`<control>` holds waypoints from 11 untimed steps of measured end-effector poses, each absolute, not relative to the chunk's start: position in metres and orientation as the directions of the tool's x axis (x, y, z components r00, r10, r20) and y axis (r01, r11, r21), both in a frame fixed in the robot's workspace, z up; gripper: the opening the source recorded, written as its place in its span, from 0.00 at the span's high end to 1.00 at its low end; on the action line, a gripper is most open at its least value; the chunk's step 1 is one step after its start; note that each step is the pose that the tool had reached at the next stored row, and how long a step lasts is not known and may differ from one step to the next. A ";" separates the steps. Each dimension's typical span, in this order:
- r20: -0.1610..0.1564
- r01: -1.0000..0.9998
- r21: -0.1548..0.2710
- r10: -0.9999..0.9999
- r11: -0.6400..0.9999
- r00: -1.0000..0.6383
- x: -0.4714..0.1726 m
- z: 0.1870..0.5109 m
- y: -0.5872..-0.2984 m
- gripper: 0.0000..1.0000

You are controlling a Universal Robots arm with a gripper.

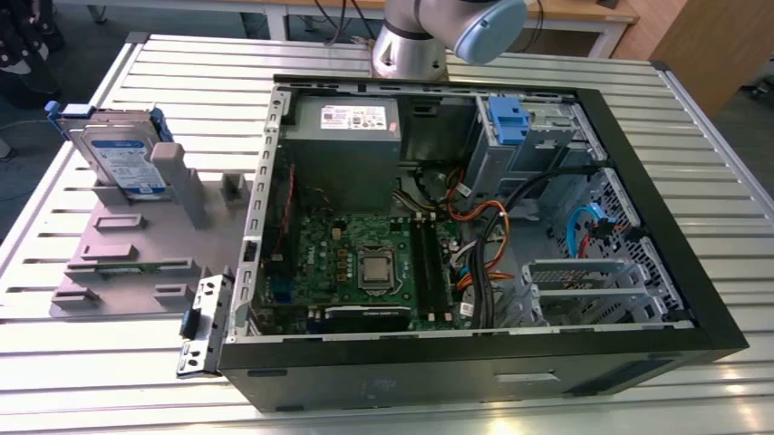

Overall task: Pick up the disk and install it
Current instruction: 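Pick up the disk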

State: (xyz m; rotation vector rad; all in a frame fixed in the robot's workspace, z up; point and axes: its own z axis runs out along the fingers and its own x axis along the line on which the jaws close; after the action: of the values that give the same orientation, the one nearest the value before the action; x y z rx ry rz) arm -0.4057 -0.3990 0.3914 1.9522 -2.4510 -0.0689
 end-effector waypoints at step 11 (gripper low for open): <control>-0.022 -0.978 0.039 -0.979 0.203 -0.204 -0.406 0.391 -0.399 0.89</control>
State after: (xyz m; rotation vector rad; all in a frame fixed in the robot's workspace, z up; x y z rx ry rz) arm -0.4056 -0.3990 0.3914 1.9772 -2.4303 -0.0687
